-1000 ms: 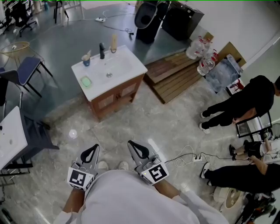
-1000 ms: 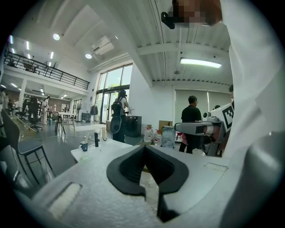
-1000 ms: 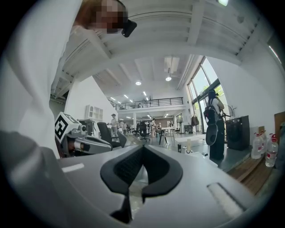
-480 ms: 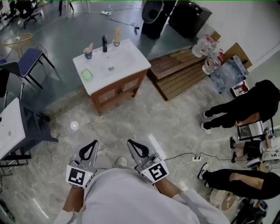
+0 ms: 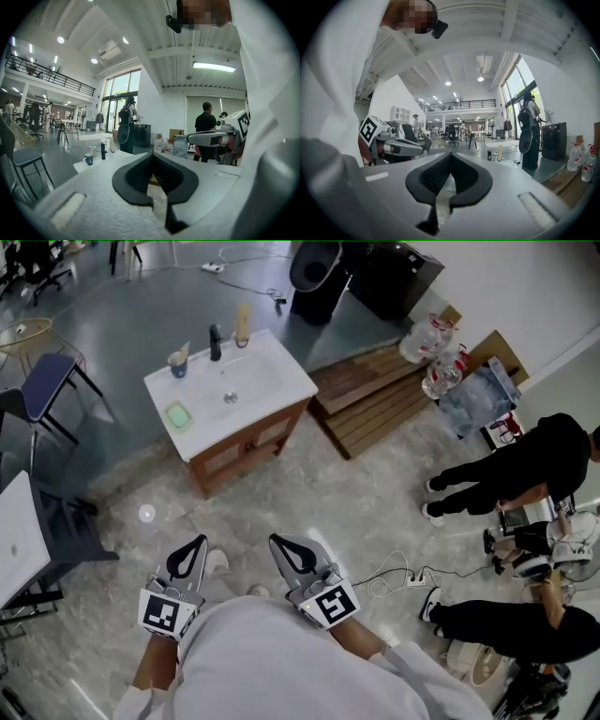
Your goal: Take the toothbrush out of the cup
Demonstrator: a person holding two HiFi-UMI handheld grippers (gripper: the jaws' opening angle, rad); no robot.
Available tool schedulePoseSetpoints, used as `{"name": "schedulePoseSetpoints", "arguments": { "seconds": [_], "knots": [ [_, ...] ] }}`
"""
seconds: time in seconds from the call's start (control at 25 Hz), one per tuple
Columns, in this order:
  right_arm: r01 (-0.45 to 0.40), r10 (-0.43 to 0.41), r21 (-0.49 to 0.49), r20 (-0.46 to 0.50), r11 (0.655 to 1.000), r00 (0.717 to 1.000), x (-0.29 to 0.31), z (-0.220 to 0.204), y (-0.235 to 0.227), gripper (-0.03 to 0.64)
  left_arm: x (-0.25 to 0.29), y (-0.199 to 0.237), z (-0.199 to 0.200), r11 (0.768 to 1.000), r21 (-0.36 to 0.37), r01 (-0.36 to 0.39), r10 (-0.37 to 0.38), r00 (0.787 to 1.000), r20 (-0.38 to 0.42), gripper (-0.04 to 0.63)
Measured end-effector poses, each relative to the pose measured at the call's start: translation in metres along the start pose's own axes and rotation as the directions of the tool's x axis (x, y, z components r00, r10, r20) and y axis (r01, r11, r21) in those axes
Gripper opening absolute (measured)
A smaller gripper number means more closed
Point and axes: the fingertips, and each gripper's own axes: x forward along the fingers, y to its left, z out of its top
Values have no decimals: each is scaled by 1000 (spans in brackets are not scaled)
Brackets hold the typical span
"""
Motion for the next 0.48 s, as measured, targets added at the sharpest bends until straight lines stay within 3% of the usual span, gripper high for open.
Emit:
{"name": "schedulePoseSetpoints", "arguments": {
  "seconds": [0.12,0.28,0.48],
  "knots": [
    [18,-18,-44,3,999,1000,24,0,-12,-1,12,25,7,1000,6,19,-19,999,34,2],
    [55,-56,-54,-1,997,998,53,2,-27,-2,26,56,9,999,13,45,-45,999,-28,0],
    [110,-110,-40,10,993,994,84,5,-52,0,44,93,21,998,29,55,-56,998,41,2]
  ]
}}
